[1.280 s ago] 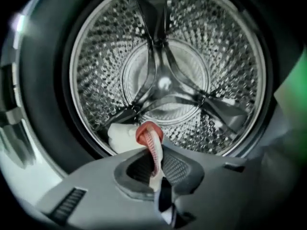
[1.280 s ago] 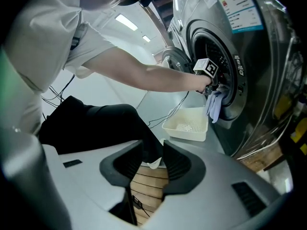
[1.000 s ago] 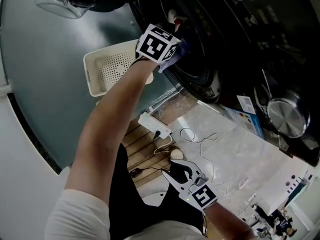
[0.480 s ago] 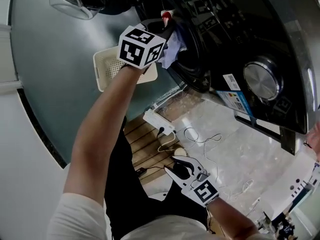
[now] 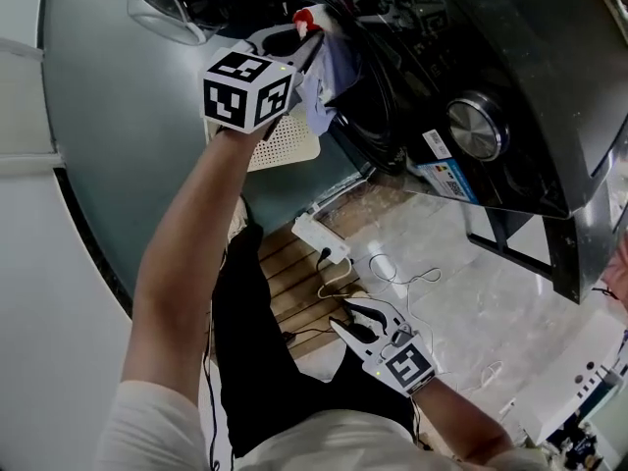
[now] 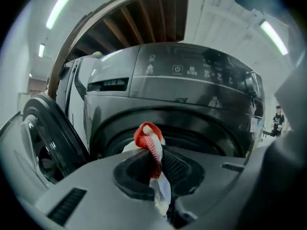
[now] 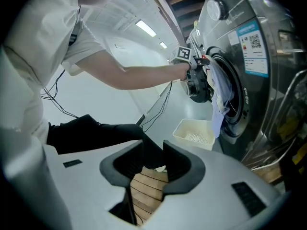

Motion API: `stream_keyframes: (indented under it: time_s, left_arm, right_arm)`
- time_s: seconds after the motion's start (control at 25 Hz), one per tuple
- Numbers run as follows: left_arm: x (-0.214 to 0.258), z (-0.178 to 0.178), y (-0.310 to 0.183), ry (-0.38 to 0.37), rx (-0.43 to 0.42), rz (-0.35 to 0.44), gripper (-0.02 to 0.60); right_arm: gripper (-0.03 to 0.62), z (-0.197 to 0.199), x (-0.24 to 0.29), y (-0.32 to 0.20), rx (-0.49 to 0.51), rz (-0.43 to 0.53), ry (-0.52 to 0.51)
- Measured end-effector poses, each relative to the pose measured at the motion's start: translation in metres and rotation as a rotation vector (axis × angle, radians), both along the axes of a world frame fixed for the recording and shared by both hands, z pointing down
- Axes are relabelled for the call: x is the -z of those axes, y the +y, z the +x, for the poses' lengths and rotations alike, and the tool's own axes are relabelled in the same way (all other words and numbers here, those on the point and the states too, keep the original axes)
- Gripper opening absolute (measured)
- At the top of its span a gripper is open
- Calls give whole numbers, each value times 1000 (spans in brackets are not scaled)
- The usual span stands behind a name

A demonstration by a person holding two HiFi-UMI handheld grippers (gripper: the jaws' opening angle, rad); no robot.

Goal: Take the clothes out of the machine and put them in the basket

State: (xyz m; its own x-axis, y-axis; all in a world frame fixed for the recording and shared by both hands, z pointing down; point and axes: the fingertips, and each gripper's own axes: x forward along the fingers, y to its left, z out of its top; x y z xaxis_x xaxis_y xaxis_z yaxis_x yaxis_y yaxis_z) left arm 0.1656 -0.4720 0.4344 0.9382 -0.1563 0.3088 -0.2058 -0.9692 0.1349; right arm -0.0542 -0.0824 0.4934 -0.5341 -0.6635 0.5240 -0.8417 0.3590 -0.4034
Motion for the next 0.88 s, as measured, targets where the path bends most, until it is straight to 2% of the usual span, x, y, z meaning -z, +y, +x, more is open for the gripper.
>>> stream_keyframes:
  time_s: [0.56, 0.88]
  left_arm:
    - [111, -72, -17, 47, 106, 73, 25]
    - [146, -120, -30, 41, 184, 100, 25]
  right_arm:
    - [127, -3, 34, 2, 80, 86, 19]
    - [127, -8, 46, -5, 140, 105, 12]
